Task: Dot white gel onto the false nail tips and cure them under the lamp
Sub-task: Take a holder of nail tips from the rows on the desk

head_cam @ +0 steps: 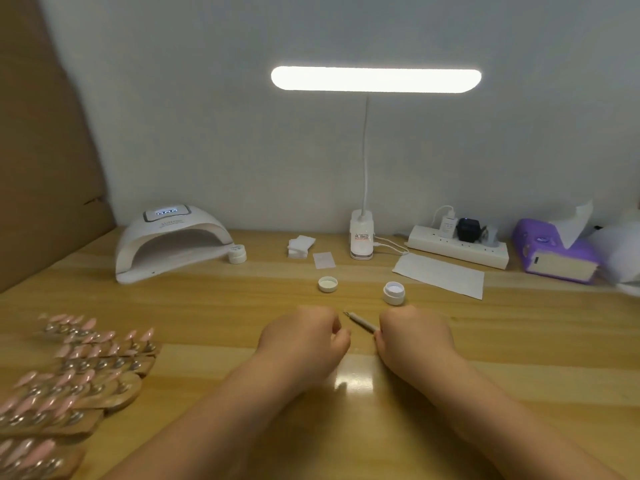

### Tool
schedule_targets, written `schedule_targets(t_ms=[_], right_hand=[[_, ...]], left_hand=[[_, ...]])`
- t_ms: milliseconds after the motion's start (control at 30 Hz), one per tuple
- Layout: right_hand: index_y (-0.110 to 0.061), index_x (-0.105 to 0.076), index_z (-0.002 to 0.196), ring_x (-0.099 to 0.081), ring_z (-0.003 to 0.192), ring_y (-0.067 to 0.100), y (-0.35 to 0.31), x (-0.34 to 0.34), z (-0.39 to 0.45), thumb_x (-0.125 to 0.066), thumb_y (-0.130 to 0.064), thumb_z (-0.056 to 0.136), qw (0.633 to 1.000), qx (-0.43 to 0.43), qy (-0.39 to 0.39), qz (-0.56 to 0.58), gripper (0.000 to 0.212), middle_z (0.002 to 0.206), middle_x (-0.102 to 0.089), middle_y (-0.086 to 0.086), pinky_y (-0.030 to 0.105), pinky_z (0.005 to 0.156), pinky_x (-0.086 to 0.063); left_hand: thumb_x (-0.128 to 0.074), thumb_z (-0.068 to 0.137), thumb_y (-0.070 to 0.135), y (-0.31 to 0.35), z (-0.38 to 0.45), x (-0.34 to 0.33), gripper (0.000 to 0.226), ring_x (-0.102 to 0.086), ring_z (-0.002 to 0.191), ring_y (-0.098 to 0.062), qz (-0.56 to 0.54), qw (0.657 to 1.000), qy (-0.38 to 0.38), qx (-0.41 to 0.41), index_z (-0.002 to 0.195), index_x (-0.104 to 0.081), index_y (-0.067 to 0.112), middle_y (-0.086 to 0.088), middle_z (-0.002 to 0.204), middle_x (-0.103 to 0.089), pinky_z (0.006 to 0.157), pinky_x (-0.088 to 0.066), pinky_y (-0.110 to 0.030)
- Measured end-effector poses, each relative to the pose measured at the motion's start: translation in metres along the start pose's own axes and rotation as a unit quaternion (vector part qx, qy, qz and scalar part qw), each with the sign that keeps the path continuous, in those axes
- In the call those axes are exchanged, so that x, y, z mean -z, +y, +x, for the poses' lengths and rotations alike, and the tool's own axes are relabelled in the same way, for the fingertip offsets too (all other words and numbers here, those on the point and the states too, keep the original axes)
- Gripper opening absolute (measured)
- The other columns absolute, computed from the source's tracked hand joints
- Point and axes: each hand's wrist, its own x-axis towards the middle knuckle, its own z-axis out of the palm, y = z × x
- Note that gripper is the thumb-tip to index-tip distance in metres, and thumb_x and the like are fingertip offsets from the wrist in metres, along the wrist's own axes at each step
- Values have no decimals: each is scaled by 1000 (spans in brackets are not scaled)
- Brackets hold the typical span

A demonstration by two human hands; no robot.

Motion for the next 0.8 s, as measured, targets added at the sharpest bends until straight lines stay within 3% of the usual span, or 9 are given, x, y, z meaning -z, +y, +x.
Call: schedule_targets(t_ms=[133, 233, 367, 400, 467, 533, 600, 667, 800], right_hand=[[-20, -44, 74, -46, 65, 23, 1, 5, -2, -48, -14, 88, 1000, 7, -17, -4, 16, 65, -37, -3, 24, 45, -22], [-20, -45, 85, -48, 63, 22, 0, 16, -6, -48, -15, 90, 999, 26, 35, 12, 8, 68, -40, -3, 26, 48, -33], [-22, -35, 94, -55, 60, 16, -7, 37, -15, -44, -30, 93, 992, 39, 116, 25, 12, 68, -50, -7, 24, 50, -46], [-22, -34, 94, -55, 60, 16, -12, 40, -16, -41, -33, 93, 990, 51, 127, 32, 13, 68, -51, -7, 25, 51, -47], [-23, -38, 98, -55, 62, 18, -23, 44, -15, -37, -34, 95, 984, 84, 143, 61, 11, 67, -51, -7, 27, 55, -48], [-24, -46, 106, -58, 68, 20, -43, 42, -9, -37, -29, 98, 975, 134, 132, 117, 13, 74, -57, -5, 32, 62, -50], [-27, -49, 114, -61, 82, 21, -70, 36, -5, -41, -26, 99, 955, 184, 79, 217, 17, 92, -65, -3, 36, 71, -52], [-29, -47, 121, -58, 100, 20, -102, 29, -6, -47, -36, 98, 928, 238, 20, 285, 25, 110, -64, -4, 37, 83, -50], [-25, -37, 122, -49, 109, 20, -157, 14, -20, -63, -50, 85, 904, 306, -46, 296, 51, 116, -59, 1, 39, 89, -46]], left_hand=[[-44, 93, 50, -3, -30, 38, 23, -58, 66, -1, -78, 993, 85, -29, 85, -61, 36, 16, 71, -64, 54, -44, -23], [-46, 90, 48, -18, -59, 57, 22, -57, 61, -1, -97, 984, 144, -40, 80, -62, 37, 17, 66, -64, 51, -41, -19], [-55, 83, 49, -73, -105, 80, 16, -58, 65, 11, -169, 952, 255, -8, 89, -66, 40, 25, 82, -68, 56, -41, -4], [-56, 78, 54, -93, -118, 87, 24, -57, 69, 15, -165, 950, 265, 1, 98, -65, 42, 25, 91, -68, 56, -39, 1], [-63, 67, 64, -135, -141, 99, 55, -57, 86, 15, -126, 965, 229, 24, 118, -57, 45, 23, 111, -64, 63, -43, -1], [-76, 51, 71, -181, -162, 106, 95, -55, 108, 5, -80, 979, 180, 61, 136, -45, 42, 22, 126, -57, 86, -46, -18], [-84, 34, 72, -221, -179, 107, 126, -50, 119, -3, -74, 981, 134, 123, 145, -30, 47, 25, 137, -46, 99, -41, -32], [-86, 27, 71, -250, -190, 102, 139, -44, 127, -8, -79, 979, 77, 174, 146, -15, 56, 21, 145, -37, 105, -35, -40], [-84, 29, 70, -276, -194, 86, 137, -44, 122, 2, -99, 973, 2, 207, 137, 0, 70, 11, 144, -39, 103, -37, -27]])
